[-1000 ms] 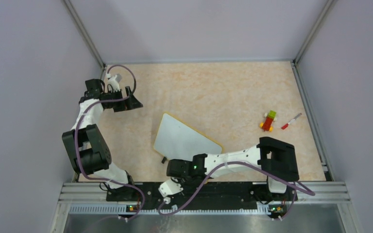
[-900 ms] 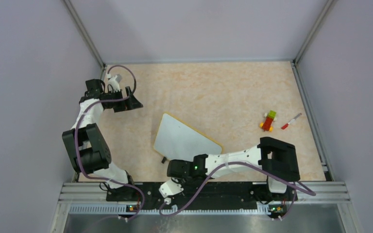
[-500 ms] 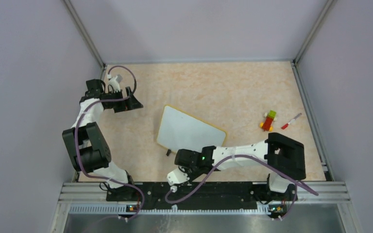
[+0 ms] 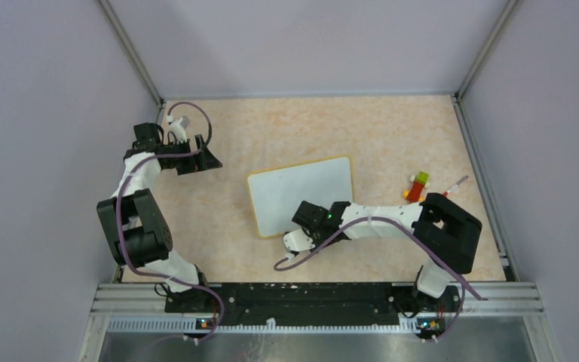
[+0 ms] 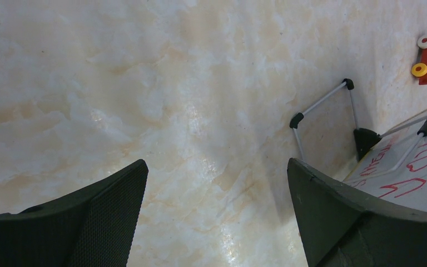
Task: Write a sentence on the whiteboard
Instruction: Adjust the whiteboard at the center of the board.
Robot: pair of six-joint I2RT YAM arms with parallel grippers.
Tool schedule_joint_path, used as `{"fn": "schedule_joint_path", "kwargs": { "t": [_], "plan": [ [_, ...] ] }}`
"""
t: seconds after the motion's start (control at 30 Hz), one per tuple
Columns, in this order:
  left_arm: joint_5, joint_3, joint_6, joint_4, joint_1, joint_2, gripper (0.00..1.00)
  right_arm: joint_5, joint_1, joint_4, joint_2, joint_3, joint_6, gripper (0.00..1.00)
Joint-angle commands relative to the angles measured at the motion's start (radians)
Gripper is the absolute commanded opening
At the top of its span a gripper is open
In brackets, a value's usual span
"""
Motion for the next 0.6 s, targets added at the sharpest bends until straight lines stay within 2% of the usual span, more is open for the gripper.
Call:
{"fn": "schedule_joint_path", "kwargs": {
  "t": [0.0, 0.17, 0.27, 0.57],
  "plan": [
    [0.005, 0.038, 0.013, 0.005, 0.005, 0.0, 0.99, 0.061, -0.096, 0.034, -0.035, -0.013, -0.039, 0.29],
    [0.005, 0.036, 0.017, 0.002, 0.005, -0.003, 0.99, 0.056, -0.211, 0.089, -0.024, -0.021, -0.053, 0.29],
    [0.009, 0.035, 0.027, -0.003, 0.004, -0.009, 0.99, 0.026, -0.231, 0.079, -0.047, -0.021, -0.031, 0.29],
    [-0.032, 0.037, 0.064, -0.002, -0.038, -0.043, 0.99, -0.263, -0.261, -0.067, -0.347, 0.019, 0.158, 0.34]
  ]
}}
